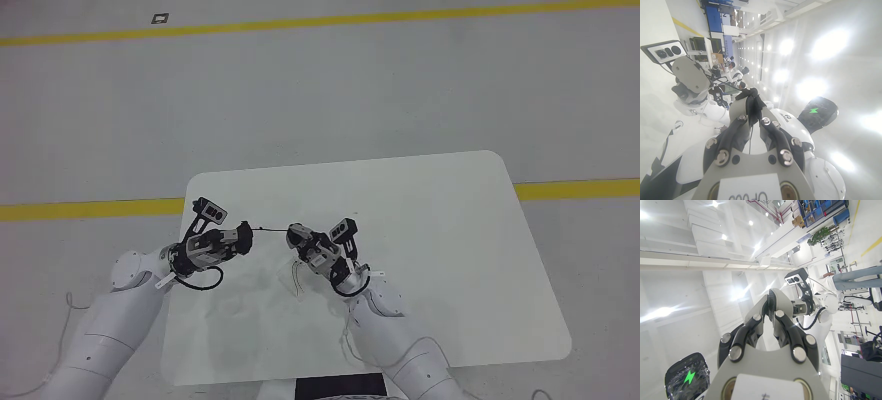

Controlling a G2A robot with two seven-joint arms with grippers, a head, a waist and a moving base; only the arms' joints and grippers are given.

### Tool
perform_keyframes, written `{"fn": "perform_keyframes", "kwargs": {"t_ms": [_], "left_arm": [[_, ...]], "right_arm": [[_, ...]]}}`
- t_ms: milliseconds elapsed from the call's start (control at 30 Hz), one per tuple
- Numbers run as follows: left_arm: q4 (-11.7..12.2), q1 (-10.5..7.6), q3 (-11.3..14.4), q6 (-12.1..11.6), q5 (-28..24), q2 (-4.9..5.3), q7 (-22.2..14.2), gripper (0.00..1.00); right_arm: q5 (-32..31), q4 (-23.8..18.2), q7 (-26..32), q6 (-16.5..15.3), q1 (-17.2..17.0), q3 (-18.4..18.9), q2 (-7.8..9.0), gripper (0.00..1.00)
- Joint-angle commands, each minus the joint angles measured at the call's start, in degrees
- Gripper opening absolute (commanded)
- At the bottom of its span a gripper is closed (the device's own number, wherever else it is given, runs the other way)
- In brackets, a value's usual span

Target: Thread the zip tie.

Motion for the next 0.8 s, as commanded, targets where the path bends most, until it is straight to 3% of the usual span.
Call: {"fn": "perform_keyframes", "kwargs": {"t_ms": [0, 133, 200, 467, 633, 767], "left_arm": [[0.0, 0.0, 0.0, 0.0, 0.0, 0.0, 0.0, 0.0], [0.0, 0.0, 0.0, 0.0, 0.0, 0.0, 0.0, 0.0], [0.0, 0.0, 0.0, 0.0, 0.0, 0.0, 0.0, 0.0], [0.0, 0.0, 0.0, 0.0, 0.0, 0.0, 0.0, 0.0], [0.0, 0.0, 0.0, 0.0, 0.0, 0.0, 0.0, 0.0], [0.0, 0.0, 0.0, 0.0, 0.0, 0.0, 0.0, 0.0]], "right_arm": [[-0.2, -0.1, 0.0, 0.0, -0.1, 0.1, -0.02, 0.0], [-1.7, 0.0, -0.3, 0.0, -0.2, 0.0, 0.06, 0.0], [-3.0, -0.4, -1.3, 0.0, -0.4, 0.3, 0.16, 0.97], [-7.0, -4.4, -3.7, 0.0, -3.2, 4.2, 0.99, 1.0], [-12.5, -12.3, -4.1, 0.0, -6.3, 7.9, 1.74, 1.0], [-12.9, -12.8, -4.1, 0.0, -6.6, 8.0, 1.78, 1.0]]}}
